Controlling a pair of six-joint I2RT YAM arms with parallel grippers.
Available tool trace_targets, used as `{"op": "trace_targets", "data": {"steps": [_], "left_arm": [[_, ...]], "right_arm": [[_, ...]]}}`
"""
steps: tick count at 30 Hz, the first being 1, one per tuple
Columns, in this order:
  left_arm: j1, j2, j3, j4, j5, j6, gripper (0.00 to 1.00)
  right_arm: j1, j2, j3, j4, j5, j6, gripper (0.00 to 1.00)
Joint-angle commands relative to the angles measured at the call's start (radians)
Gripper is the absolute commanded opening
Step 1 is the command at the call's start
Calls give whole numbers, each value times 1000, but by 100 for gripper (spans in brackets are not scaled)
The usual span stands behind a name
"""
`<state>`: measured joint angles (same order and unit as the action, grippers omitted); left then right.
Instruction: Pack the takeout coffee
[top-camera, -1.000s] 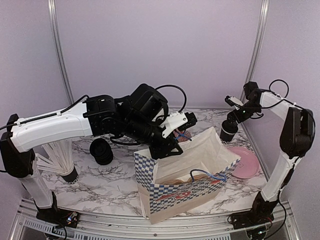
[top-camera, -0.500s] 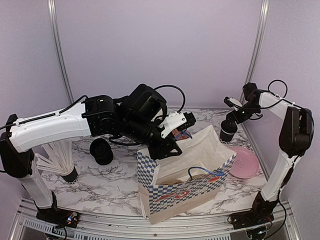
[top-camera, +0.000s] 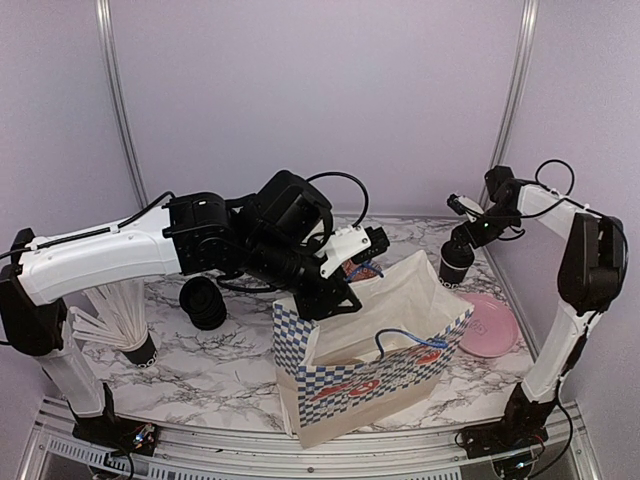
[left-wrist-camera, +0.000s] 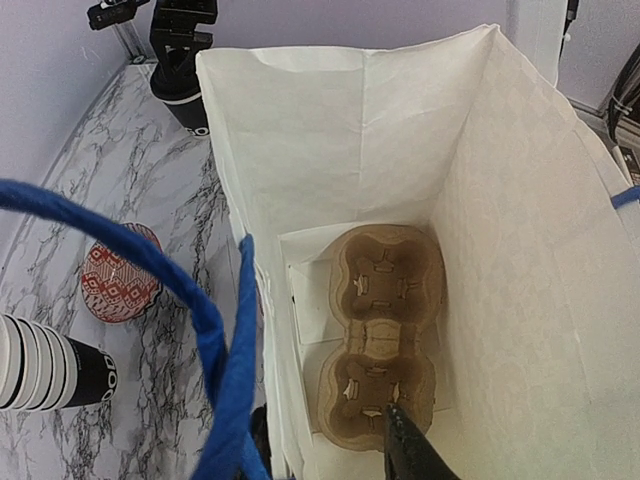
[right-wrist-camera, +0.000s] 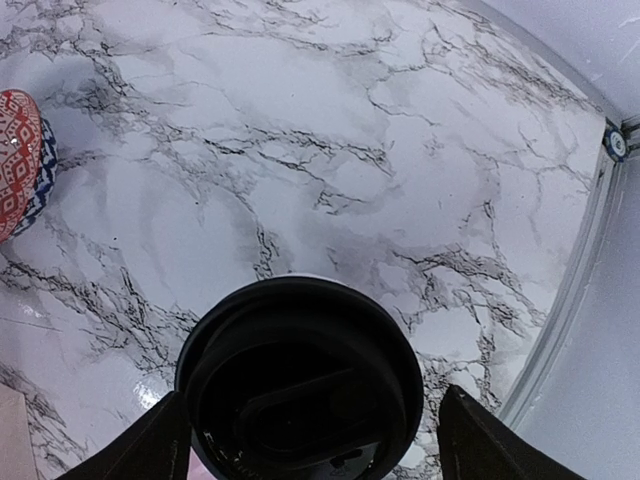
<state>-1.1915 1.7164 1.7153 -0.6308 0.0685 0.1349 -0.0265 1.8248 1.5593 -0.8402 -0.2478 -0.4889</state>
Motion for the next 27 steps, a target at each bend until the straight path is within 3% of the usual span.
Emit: {"op": "trace_targets", "data": {"steps": [1, 14, 19, 22, 27], "left_arm": [[6, -40, -11, 15, -10, -7, 39], [6, -46, -18, 14, -8, -13, 39], [6, -57, -27, 15, -20, -16, 39], [6, -60, -34, 15, -27, -16, 39], [6, -61, -44, 13, -55, -8, 40]], "right_arm": [[0, -39, 9, -11, 7, 20, 84], [0, -5, -9, -40, 19, 3, 85], [2, 7, -22, -43, 12, 2, 82], [2, 4, -26, -41, 11, 1, 75], [5, 4, -31, -51, 21, -5, 75]]}}
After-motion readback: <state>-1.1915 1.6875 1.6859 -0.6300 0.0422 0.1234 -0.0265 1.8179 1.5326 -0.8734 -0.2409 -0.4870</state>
